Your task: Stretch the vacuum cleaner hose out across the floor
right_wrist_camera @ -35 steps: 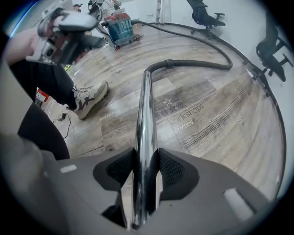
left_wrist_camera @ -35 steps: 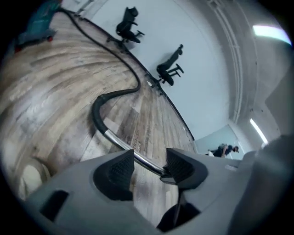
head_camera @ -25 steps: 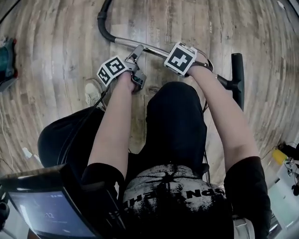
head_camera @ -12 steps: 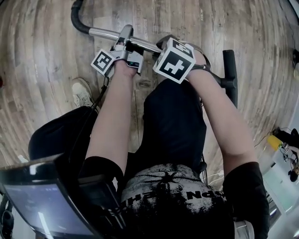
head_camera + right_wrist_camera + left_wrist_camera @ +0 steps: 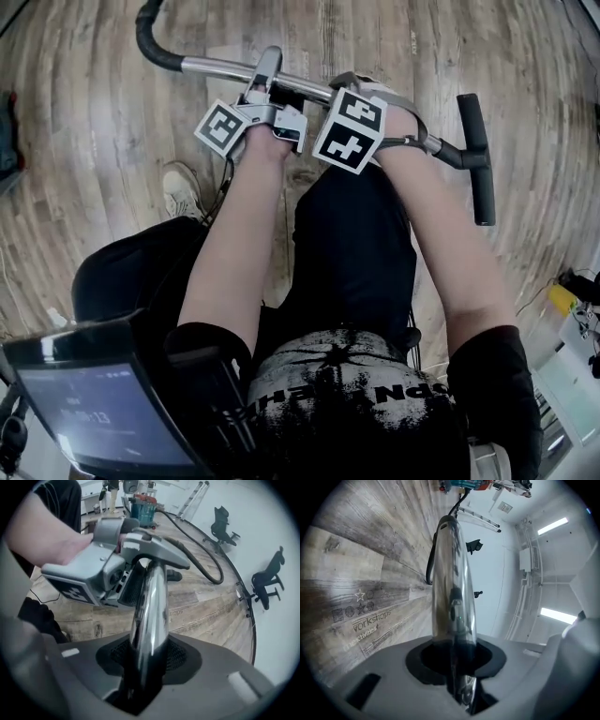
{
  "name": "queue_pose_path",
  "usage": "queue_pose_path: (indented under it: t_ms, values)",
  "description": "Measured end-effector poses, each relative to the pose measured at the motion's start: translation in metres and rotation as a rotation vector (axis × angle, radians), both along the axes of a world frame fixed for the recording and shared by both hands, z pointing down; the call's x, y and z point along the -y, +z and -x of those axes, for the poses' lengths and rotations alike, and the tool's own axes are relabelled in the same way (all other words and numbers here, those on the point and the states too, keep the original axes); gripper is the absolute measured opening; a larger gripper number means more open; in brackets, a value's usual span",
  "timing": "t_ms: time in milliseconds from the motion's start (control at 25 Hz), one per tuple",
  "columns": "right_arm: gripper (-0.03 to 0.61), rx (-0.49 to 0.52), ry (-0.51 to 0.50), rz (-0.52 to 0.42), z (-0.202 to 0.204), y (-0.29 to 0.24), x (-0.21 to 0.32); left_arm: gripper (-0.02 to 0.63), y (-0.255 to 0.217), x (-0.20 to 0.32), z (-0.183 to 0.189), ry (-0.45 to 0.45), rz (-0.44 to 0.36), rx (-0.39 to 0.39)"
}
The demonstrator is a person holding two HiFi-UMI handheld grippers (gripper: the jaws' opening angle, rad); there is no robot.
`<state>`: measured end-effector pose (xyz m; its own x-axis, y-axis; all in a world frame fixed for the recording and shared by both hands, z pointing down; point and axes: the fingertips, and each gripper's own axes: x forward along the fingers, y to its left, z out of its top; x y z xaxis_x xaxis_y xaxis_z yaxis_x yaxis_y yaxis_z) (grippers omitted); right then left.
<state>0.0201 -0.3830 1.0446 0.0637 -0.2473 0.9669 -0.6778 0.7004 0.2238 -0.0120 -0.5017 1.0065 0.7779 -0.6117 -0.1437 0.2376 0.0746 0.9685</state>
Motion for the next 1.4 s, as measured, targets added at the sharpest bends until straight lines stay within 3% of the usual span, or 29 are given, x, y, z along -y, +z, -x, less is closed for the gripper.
queue_pose_path:
  t_ms: [80, 240, 400, 520, 640, 680, 840, 1120, 1240, 1400]
  values:
    - [0.122, -0.020, -0.010, 0.006, -0.001, 0.004, -0.004, 0.110, -0.012, -0.008, -0.005, 0.040, -0.037, 0.017]
    - [0.101, 0.017, 0.008, -0.024, 0.000, -0.002, -0.011, 0.107, -0.030, -0.021, -0.012, 0.142, -0.146, 0.091]
    - [0.101, 0.050, 0.013, -0.028, 0.006, -0.012, -0.012, 0.083, -0.042, 0.007, 0.011, 0.022, -0.119, 0.091]
    - [0.101, 0.070, 0.029, -0.039, 0.004, -0.023, -0.017, 0.089, -0.053, 0.034, 0.027, -0.030, -0.186, 0.152]
    - [0.101, 0.081, 0.026, -0.039, 0.003, -0.024, -0.024, 0.082, -0.059, 0.050, 0.045, -0.093, -0.174, 0.147]
    - [0.101, 0.088, 0.027, -0.038, 0.005, -0.024, -0.025, 0.053, -0.061, 0.051, 0.047, -0.100, -0.172, 0.136]
    - [0.100, 0.100, 0.038, -0.041, 0.007, -0.022, -0.027, 0.046, -0.065, 0.047, 0.048, -0.090, -0.188, 0.119]
    - [0.092, 0.156, 0.087, -0.063, 0.018, -0.017, -0.013, 0.041, -0.074, 0.060, 0.050, -0.046, -0.222, 0.157]
    - [0.092, 0.176, 0.102, -0.091, 0.028, -0.045, 0.007, 0.040, -0.105, 0.078, 0.055, -0.019, -0.229, 0.169]
    - [0.092, 0.201, 0.099, -0.098, 0.038, -0.120, 0.017, 0.040, -0.188, 0.087, 0.062, -0.010, -0.265, 0.153]
